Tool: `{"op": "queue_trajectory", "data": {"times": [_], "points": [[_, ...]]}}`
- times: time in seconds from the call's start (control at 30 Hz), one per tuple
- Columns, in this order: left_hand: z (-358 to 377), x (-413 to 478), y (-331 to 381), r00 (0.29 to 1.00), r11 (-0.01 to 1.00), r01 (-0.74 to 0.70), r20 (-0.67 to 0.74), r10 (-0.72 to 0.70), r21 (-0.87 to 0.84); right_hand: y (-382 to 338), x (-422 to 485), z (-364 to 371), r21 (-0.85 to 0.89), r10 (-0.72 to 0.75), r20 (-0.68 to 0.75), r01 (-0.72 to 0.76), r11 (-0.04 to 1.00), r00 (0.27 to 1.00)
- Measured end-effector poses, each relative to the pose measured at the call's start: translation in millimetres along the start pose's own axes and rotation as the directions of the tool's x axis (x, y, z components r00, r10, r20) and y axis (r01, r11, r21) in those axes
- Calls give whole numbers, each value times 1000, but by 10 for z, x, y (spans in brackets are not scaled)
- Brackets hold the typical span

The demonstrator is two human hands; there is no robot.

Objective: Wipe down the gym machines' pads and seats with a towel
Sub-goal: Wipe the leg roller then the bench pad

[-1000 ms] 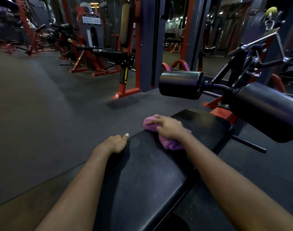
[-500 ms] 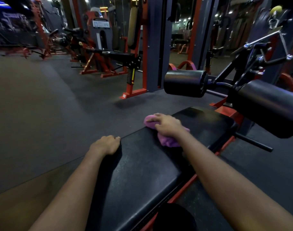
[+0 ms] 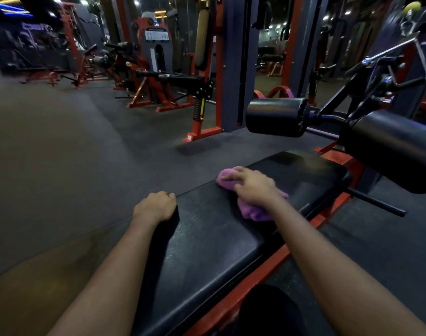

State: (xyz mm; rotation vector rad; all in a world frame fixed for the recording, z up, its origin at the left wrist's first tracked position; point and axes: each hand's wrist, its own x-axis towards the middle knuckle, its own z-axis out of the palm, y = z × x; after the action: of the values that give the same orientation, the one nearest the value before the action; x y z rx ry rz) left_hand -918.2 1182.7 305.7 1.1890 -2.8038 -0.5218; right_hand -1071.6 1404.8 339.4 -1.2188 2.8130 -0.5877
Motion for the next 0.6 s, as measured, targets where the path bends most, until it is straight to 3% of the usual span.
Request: {"op": "queue_trajectory", "data": {"times": [0.13, 0.2, 0.27, 0.3, 0.37, 0.4, 0.5, 0.6], "points": [[-16, -96, -4, 1000, 1000, 1, -19, -1, 3, -190, -652, 129, 74, -291, 61, 287, 955, 955], [-16, -157, -26, 999, 1000, -8, -41, 8, 16, 55, -816, 49, 174, -322, 41, 310, 935, 946], [-28, -246, -68, 997, 1000, -9, -73, 11, 29, 363, -735, -59, 204, -178, -45, 183, 962, 983], [-40, -283, -92, 996, 999, -7, -84, 10, 36, 435, -657, -121, 205, -39, -72, 53, 977, 997], [-79, -375, -174, 995, 999, 5, -100, 0, 50, 328, -527, -171, 147, 184, -104, -168, 975, 977], [-89, -423, -213, 994, 999, 8, -107, -2, 49, 182, -514, -129, 88, 195, -103, -186, 979, 975], [-139, -478, -363, 992, 999, 19, -127, -14, 38, -364, -796, 139, -21, -64, -46, 63, 998, 997], [-179, -492, -524, 993, 1000, 5, -115, -3, 25, -477, -1255, 244, 126, -306, -6, 305, 944, 952]]}}
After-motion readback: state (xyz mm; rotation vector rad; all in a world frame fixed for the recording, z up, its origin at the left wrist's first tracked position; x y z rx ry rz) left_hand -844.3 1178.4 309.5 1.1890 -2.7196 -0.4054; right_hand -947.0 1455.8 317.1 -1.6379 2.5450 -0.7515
